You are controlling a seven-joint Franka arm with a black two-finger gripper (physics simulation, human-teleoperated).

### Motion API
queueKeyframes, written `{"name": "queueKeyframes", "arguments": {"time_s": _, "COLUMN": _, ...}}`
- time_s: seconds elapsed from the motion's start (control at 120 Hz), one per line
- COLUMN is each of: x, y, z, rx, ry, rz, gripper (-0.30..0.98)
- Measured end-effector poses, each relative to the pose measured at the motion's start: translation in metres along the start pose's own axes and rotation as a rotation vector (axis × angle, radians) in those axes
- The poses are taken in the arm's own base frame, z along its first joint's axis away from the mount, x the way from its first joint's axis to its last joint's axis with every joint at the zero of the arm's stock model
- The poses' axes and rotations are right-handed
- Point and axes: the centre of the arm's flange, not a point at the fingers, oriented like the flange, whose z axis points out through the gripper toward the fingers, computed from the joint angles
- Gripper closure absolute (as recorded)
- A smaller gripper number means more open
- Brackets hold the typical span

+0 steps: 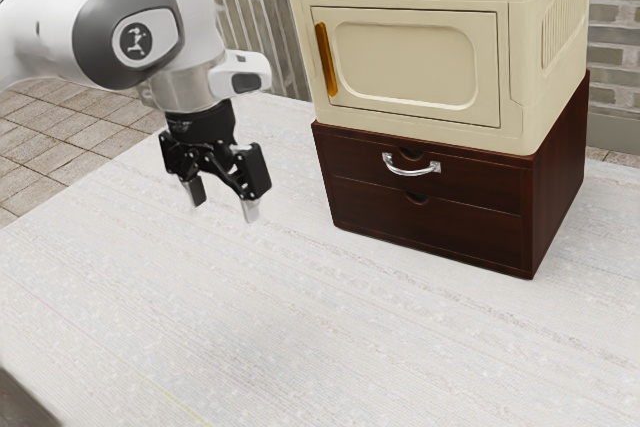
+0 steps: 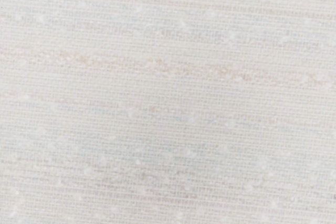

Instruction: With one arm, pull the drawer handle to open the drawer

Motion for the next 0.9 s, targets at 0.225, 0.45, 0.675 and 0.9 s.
{"name": "queueKeyframes", "arguments": {"time_s": 0.225, "x": 0.003, "y": -0.022, "z": -0.002, "rx": -0.005, "ry": 0.029, "rz": -0.044, "gripper": 0.0}}
{"name": "queueKeyframes", "arguments": {"time_s": 0.45, "x": -0.013, "y": -0.046, "z": -0.075, "rx": -0.031, "ry": 0.175, "rz": -0.092, "gripper": 0.0}}
{"name": "queueKeyframes", "arguments": {"time_s": 0.675, "x": -0.017, "y": -0.055, "z": -0.085, "rx": -0.074, "ry": 0.182, "rz": -0.293, "gripper": 0.0}}
{"name": "queueKeyframes", "arguments": {"time_s": 0.9, "x": -0.012, "y": -0.025, "z": -0.081, "rx": -0.124, "ry": 0.15, "rz": -0.637, "gripper": 0.0}}
